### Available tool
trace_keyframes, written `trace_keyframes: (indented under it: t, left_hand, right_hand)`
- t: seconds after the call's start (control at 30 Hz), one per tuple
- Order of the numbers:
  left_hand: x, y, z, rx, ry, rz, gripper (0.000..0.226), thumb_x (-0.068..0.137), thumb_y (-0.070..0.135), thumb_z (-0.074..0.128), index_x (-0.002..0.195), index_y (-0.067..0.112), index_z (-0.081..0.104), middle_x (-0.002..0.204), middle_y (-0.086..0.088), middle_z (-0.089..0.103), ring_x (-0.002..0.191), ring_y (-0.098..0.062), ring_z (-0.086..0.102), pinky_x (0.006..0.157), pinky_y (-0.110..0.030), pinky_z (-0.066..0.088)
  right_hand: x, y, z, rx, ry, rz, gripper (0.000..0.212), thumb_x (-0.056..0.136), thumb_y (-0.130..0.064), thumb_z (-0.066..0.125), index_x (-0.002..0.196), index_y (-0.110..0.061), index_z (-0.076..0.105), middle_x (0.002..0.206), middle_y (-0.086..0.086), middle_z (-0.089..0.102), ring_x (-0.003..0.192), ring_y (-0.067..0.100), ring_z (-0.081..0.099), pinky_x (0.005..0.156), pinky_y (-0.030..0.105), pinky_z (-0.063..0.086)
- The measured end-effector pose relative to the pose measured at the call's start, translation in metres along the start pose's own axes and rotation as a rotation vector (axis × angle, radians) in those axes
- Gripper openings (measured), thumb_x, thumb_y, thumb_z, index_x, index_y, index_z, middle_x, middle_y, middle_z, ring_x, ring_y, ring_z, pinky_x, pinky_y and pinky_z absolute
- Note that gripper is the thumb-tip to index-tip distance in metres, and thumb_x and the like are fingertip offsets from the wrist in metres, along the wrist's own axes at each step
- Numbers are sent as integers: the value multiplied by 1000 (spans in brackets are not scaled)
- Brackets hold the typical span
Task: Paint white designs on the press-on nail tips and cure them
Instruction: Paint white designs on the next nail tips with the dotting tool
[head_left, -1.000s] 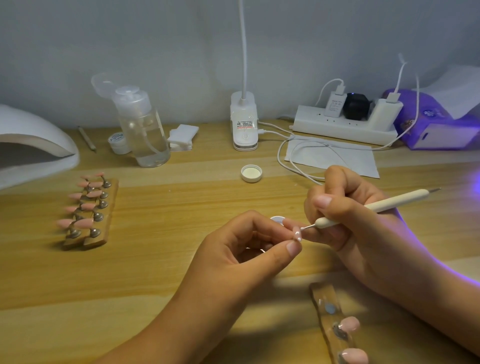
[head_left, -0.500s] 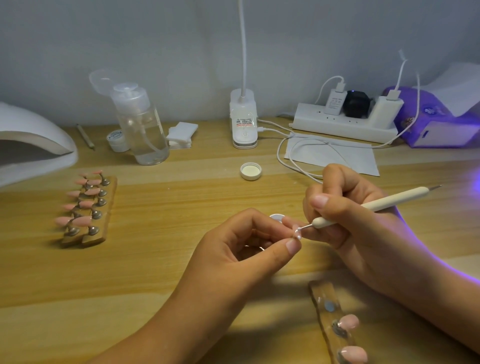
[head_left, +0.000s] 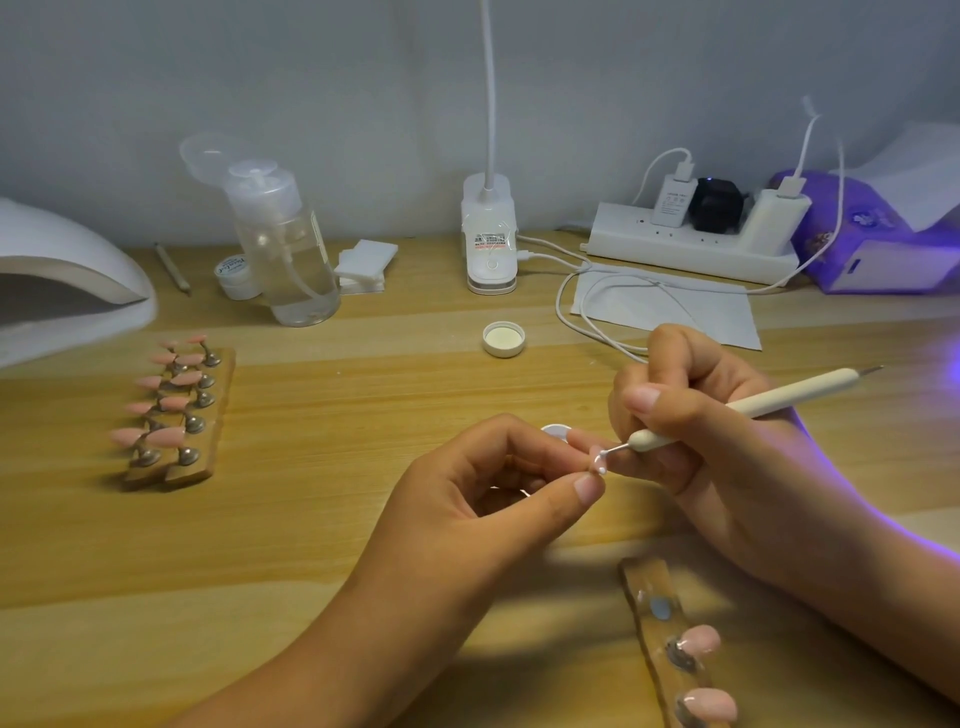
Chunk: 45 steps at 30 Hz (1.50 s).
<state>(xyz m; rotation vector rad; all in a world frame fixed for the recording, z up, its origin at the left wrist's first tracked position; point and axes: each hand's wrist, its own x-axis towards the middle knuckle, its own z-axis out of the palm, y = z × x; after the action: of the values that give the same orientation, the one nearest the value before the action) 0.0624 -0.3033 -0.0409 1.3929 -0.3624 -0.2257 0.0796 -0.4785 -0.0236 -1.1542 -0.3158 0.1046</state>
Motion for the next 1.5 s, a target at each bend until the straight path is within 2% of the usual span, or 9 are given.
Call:
trace_keyframes:
  t: [0.07, 0.17, 0.27, 0.37, 0.57, 0.7, 1.07, 1.3, 1.5]
  left_hand:
    - [0, 0, 0, 5, 7, -5, 10, 74, 21, 77, 79, 15, 71, 97, -2, 75, 88, -18, 65, 76, -18, 49]
    - [0, 1, 0, 19, 24, -3, 4, 74, 20, 74, 77, 18, 72, 89, -3, 75, 79, -11, 63, 67, -12, 46]
    - [0, 2, 0, 32, 33, 2, 3, 73, 22, 74, 75, 23, 73, 81, 1, 73, 73, -4, 60, 63, -9, 43]
    - [0, 3, 0, 7, 37, 7, 5, 73, 24, 77, 76, 24, 73, 83, 7, 73, 72, 0, 61, 62, -7, 43]
    - [4, 0, -6, -134, 218, 9, 10, 70, 27, 78, 79, 30, 74, 84, 10, 72, 78, 1, 64, 67, -10, 48]
    - [5, -1, -9, -166, 290, 8, 17, 67, 40, 74, 81, 32, 73, 80, 13, 67, 78, 0, 61, 66, -14, 49]
    - [6, 0, -6, -196, 267, 18, 12, 74, 22, 70, 80, 32, 73, 84, 12, 70, 81, 0, 63, 69, -12, 49]
    - [5, 0, -7, -171, 239, 11, 11, 73, 22, 72, 80, 31, 74, 88, 11, 72, 83, 0, 66, 71, -11, 48]
    - [3, 3, -3, -78, 133, 12, 10, 72, 20, 74, 75, 29, 74, 82, 8, 73, 70, 2, 63, 63, -7, 45]
  right_hand:
    - [0, 0, -2, 10, -9, 3, 20, 76, -16, 63, 60, -20, 51, 54, -6, 49, 51, 4, 56, 66, 28, 58]
    - [2, 0, -4, 28, -4, -18, 26, 78, -23, 71, 62, -21, 51, 53, -5, 44, 49, 6, 44, 75, 35, 57]
    - [6, 1, -6, 50, 38, -39, 32, 73, -43, 78, 67, -22, 55, 52, -7, 40, 48, 7, 40, 80, 34, 55]
    - [10, 2, -12, 30, 148, -68, 18, 70, -37, 75, 70, -23, 64, 56, -6, 48, 55, 6, 50, 79, 28, 55]
    - [6, 2, -16, -578, 141, -253, 11, 88, -29, 65, 91, -21, 72, 87, -10, 71, 82, 3, 64, 75, 13, 49]
    - [1, 11, -12, -862, 3, -292, 15, 91, -33, 55, 94, -21, 63, 85, -6, 64, 79, 15, 59, 68, 23, 48]
    - [3, 15, -16, -1074, -114, -297, 14, 93, -35, 52, 92, -23, 59, 83, -10, 57, 75, 19, 53, 68, 22, 42]
    - [3, 13, -13, -968, -70, -325, 13, 92, -30, 54, 95, -21, 62, 86, -9, 62, 80, 17, 57, 71, 21, 46]
    - [2, 6, -14, -316, 149, -298, 12, 80, -20, 66, 87, -23, 57, 80, -4, 61, 79, 10, 62, 76, 22, 51]
